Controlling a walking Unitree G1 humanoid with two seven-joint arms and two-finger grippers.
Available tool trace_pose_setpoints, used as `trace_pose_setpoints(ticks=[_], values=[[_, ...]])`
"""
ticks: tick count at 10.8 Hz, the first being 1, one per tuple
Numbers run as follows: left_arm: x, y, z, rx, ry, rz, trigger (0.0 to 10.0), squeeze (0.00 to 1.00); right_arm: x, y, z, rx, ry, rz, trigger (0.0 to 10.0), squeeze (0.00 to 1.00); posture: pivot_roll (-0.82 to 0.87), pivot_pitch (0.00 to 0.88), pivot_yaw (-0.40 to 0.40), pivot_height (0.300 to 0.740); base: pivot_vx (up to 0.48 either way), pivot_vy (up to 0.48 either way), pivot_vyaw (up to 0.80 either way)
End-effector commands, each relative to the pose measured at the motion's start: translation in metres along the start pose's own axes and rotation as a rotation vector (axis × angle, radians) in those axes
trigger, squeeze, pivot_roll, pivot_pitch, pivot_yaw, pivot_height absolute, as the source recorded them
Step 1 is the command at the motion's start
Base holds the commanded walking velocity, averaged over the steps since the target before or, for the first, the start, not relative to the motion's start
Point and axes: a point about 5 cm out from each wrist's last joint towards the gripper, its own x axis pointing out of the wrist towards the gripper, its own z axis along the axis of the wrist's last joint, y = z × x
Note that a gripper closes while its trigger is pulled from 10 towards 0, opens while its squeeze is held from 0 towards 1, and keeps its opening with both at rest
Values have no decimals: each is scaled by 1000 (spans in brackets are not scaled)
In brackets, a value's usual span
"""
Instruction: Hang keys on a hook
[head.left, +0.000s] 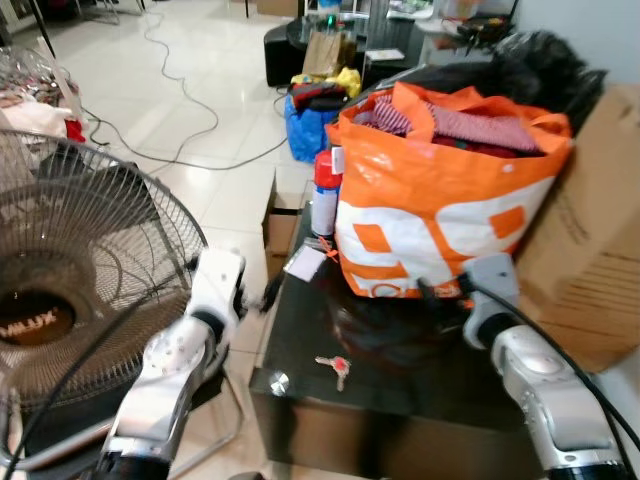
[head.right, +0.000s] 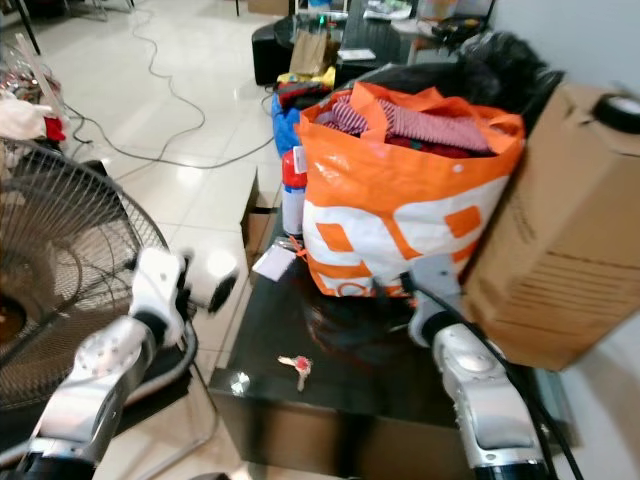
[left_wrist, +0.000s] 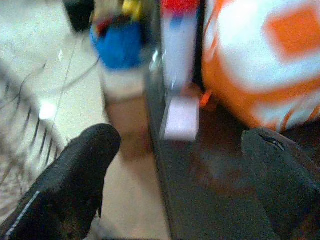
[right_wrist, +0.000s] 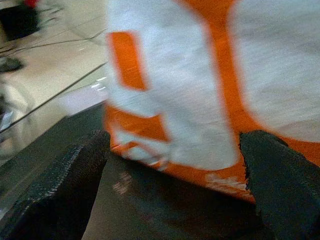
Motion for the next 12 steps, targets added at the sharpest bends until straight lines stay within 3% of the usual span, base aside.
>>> trace_pose_setpoints(ticks=[1,2,4,7,9,12], values=[[-4,3,-12,10,74,21,10000,0,6,7,-3,-10,5,80,10000,0,-1,0,-39,740,0,0,0],[-7,2,-13,-10,83,19,10000,0,10,12,-9,-15,26,120,10000,0,4,0,-45,740,0,0,0],[-22,-7,-21,68,187,-137,10000,0,21,39,-47,-67,175,308,10000,0,21,0,-76,740,0,0,0],[-38,-15,-23,152,251,-406,10000,0,34,66,-60,-143,227,462,10000,0,41,0,-112,740,0,0,0],[-43,-14,-25,168,270,-469,10000,0,39,82,-72,-190,271,548,10000,0,46,0,-120,740,0,0,0],[-45,-9,-26,184,285,-506,10000,0,49,90,-83,-240,329,487,9608,0,63,0,-133,740,0,0,0]])
